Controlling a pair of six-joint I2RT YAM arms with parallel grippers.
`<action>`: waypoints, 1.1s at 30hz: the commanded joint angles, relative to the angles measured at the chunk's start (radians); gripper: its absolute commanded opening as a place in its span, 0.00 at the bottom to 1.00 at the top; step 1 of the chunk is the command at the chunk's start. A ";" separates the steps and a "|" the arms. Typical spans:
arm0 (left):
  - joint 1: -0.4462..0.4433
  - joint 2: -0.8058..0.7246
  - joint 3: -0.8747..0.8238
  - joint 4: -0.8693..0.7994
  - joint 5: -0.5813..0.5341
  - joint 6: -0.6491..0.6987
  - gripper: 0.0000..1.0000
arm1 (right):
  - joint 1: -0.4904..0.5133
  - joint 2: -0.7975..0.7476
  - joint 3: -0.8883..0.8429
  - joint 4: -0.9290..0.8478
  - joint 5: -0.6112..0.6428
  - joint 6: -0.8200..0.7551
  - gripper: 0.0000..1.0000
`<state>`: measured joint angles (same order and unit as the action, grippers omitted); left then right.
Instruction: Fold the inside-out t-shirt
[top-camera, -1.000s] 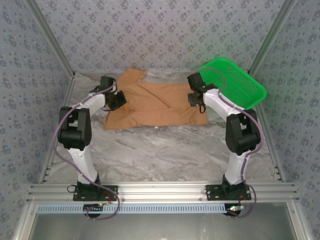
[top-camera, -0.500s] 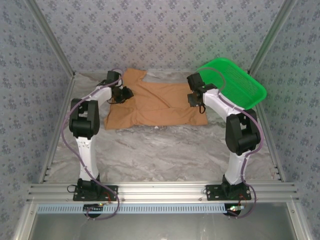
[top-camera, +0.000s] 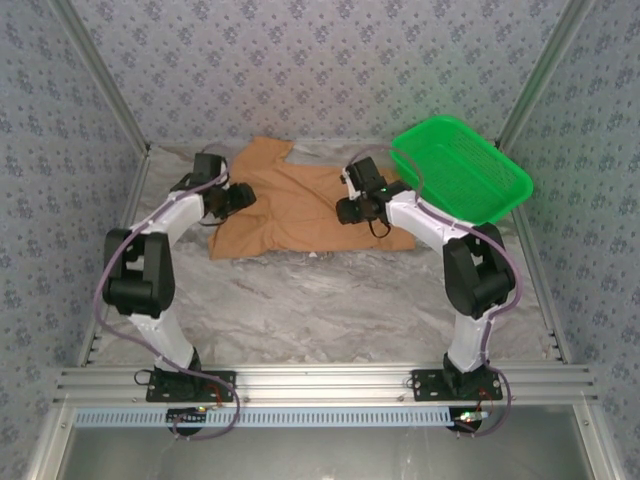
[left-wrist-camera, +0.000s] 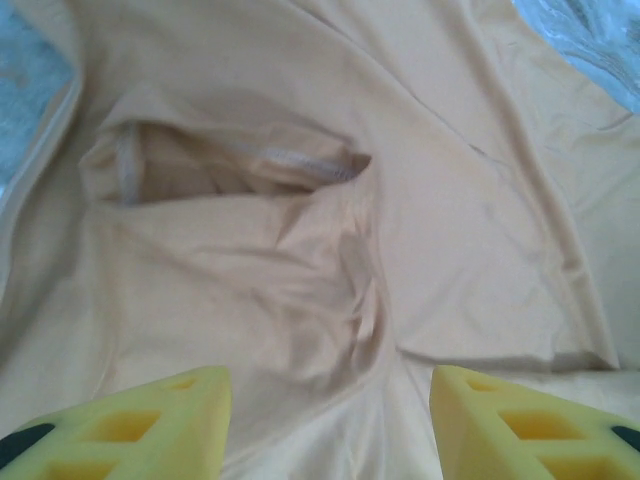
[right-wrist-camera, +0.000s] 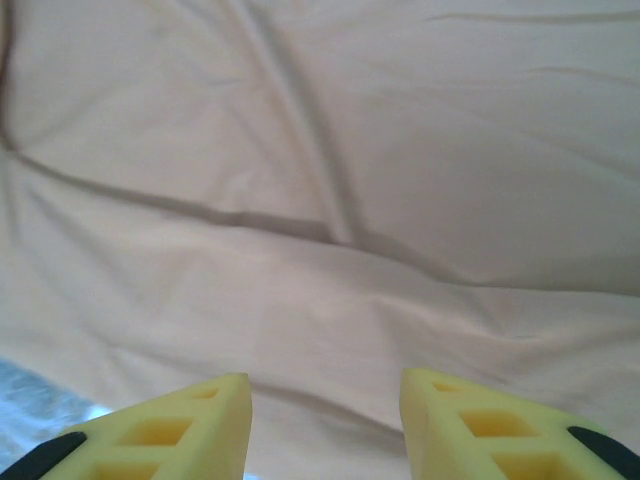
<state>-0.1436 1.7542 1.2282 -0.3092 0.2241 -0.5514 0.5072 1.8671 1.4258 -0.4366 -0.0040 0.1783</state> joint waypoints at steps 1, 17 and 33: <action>0.007 -0.041 -0.125 0.064 0.057 -0.035 0.55 | -0.060 0.037 -0.018 -0.042 -0.038 0.079 0.44; 0.031 -0.068 -0.286 0.046 0.027 0.005 0.54 | -0.333 0.024 -0.225 -0.078 -0.111 0.148 0.44; 0.010 -0.232 -0.612 0.028 0.058 -0.048 0.54 | -0.408 -0.118 -0.449 -0.207 -0.008 0.182 0.42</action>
<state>-0.1108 1.5497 0.7258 -0.1715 0.2802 -0.5697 0.1070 1.7607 1.0454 -0.5030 -0.0704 0.3367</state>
